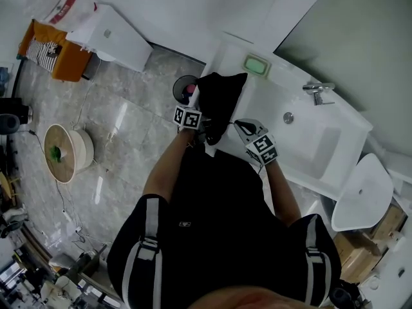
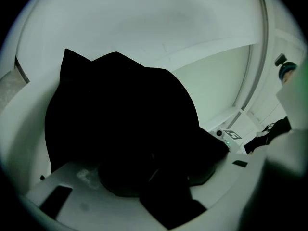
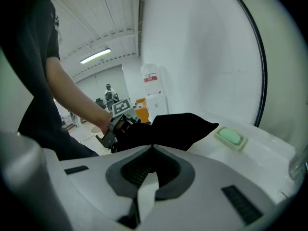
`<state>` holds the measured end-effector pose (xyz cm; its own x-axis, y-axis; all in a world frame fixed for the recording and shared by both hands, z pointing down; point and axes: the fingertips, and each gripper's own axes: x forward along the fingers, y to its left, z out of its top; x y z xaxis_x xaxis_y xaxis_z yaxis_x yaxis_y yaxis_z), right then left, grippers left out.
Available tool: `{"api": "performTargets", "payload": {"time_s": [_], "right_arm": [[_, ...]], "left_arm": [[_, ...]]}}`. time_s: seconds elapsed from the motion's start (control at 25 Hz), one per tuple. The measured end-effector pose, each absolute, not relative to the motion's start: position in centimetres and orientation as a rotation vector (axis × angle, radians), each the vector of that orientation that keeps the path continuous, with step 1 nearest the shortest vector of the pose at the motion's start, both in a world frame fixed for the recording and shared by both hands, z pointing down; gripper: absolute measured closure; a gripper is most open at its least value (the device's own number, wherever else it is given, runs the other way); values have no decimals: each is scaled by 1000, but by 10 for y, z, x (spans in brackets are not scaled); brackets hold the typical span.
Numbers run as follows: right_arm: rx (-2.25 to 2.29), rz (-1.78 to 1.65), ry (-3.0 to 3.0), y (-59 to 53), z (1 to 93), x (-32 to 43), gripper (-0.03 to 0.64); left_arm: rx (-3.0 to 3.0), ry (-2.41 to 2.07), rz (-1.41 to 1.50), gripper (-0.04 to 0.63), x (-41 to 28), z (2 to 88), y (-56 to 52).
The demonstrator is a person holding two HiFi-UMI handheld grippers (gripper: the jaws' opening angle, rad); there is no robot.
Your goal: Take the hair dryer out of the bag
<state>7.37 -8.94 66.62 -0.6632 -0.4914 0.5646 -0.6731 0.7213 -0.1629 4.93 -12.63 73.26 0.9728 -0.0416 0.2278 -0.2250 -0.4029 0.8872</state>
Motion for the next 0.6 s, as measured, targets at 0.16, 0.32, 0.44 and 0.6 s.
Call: {"api": "performTargets", "payload": {"time_s": [0.16,0.32,0.44,0.6], "right_arm": [[926,486,-2422,-97,662,86,557],[1011,474,-2413,-112,652,108,557],[1099,493,-2426,-126,640,129,555],[1179,599,-2547,-143,613,143,488]], "left_arm": [[2049,-107,181,385,46,713,-102],[2077,-26,131,385,43,691,-76],[2091,8,98,385,40,678,-62],[2109,33,85,385,33,666,-49]]}}
